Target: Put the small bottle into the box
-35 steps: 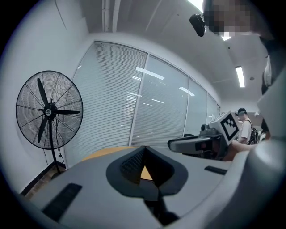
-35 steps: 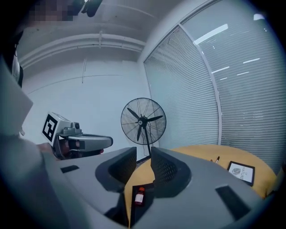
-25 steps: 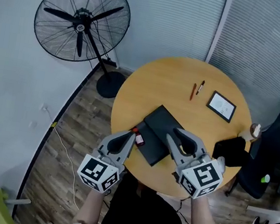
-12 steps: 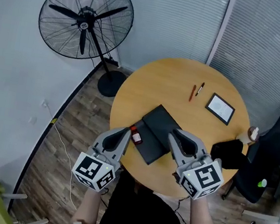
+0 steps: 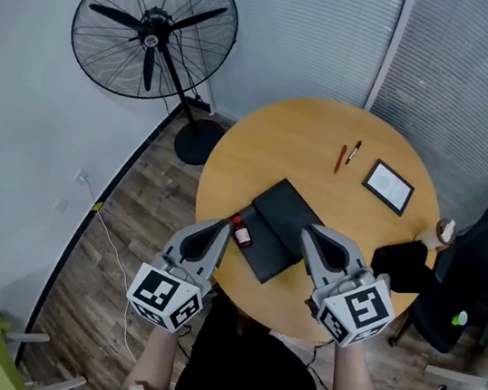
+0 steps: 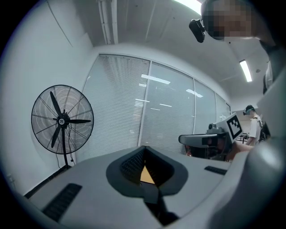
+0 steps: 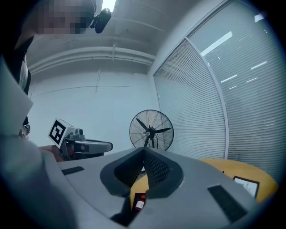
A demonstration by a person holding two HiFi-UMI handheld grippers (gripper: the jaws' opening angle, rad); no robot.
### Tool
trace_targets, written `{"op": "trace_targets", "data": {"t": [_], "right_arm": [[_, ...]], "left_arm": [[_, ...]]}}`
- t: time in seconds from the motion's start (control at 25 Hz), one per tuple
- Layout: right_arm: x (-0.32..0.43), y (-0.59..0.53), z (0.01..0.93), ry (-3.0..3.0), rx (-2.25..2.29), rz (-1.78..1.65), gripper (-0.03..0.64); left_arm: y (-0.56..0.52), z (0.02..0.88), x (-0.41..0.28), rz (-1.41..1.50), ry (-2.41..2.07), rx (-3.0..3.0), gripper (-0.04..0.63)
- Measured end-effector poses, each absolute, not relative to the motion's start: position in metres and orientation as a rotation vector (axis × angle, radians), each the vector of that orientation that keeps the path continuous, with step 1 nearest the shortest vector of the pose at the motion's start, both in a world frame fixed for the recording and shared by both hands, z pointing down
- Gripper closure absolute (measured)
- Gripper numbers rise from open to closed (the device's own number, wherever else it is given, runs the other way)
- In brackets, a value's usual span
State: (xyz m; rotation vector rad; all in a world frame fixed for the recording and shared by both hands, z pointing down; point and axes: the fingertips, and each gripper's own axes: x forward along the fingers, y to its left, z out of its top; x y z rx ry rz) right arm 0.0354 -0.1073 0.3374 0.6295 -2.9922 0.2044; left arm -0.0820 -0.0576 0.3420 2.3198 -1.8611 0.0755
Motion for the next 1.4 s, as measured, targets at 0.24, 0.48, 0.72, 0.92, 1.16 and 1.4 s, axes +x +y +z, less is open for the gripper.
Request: {"op": "trace_targets", "data": {"t": [0.24, 0.48, 0.72, 0.92, 1.16, 1.4], "right_arm": [[0.0343, -0.1079, 0.343, -2.983, 0.634, 0.214, 0.606], [0.0333, -0.1092, 0.3417, -2.981, 0.638, 0.206, 0.607], [0.0344, -0.1107, 0.344, -2.977, 0.638, 0.206, 0.607], [0.0315, -0.1086, 0.344, -2.977, 0.631, 0.198, 0.607], [0.0314, -0.1077, 0.344, -2.974, 0.626, 0.201, 0.607], [0.0297, -0.1064, 0.3464, -2.97, 0.618, 0.2, 0.607]], "left_arm": [[-0.0562, 0.3455, -0.0833, 0.078, -1.86, 2.311, 0.6], [-0.057, 0.3436, -0.0852, 0.077, -1.861, 2.314, 0.6], [-0.0583, 0.3439, -0.0847, 0.084, -1.859, 2.318, 0.6], [-0.0578, 0.3447, -0.0863, 0.084, -1.855, 2.318, 0.6], [-0.0587, 0.3424, -0.0854, 0.086, -1.852, 2.325, 0.6], [-0.0588, 0.3456, -0.0861, 0.093, -1.844, 2.328, 0.6]]}}
